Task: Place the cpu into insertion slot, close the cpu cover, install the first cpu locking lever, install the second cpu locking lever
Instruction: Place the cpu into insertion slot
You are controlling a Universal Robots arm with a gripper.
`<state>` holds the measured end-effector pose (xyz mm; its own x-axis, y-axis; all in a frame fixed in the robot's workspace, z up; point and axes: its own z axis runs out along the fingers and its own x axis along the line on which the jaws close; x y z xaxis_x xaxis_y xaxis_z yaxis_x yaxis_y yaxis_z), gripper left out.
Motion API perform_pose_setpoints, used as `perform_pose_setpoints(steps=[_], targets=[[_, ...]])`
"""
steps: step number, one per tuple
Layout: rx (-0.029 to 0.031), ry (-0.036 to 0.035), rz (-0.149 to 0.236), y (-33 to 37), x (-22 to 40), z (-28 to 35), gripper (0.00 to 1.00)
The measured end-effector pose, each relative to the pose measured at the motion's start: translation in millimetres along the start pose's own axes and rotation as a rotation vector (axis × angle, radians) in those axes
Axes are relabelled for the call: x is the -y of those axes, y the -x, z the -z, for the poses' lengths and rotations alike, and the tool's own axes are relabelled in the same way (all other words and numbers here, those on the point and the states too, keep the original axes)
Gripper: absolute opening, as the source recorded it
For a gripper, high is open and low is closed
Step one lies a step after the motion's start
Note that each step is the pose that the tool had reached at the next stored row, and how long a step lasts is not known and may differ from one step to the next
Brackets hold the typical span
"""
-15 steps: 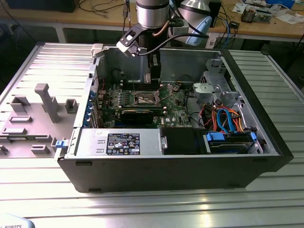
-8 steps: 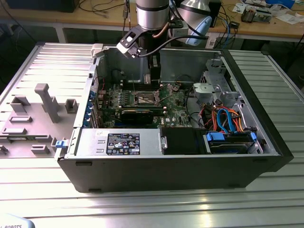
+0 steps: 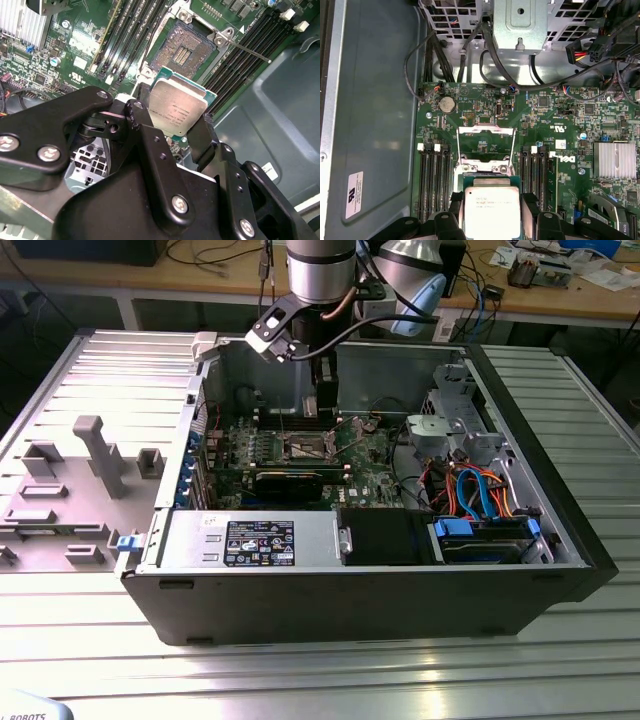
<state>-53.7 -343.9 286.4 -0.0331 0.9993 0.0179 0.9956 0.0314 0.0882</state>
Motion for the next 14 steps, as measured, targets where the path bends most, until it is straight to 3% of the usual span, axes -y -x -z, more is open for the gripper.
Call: perform_pose_setpoints(steps=[14], targets=[[0.0004, 0.0001, -0.004, 0.0, 0.2, -1.8, 0.54]])
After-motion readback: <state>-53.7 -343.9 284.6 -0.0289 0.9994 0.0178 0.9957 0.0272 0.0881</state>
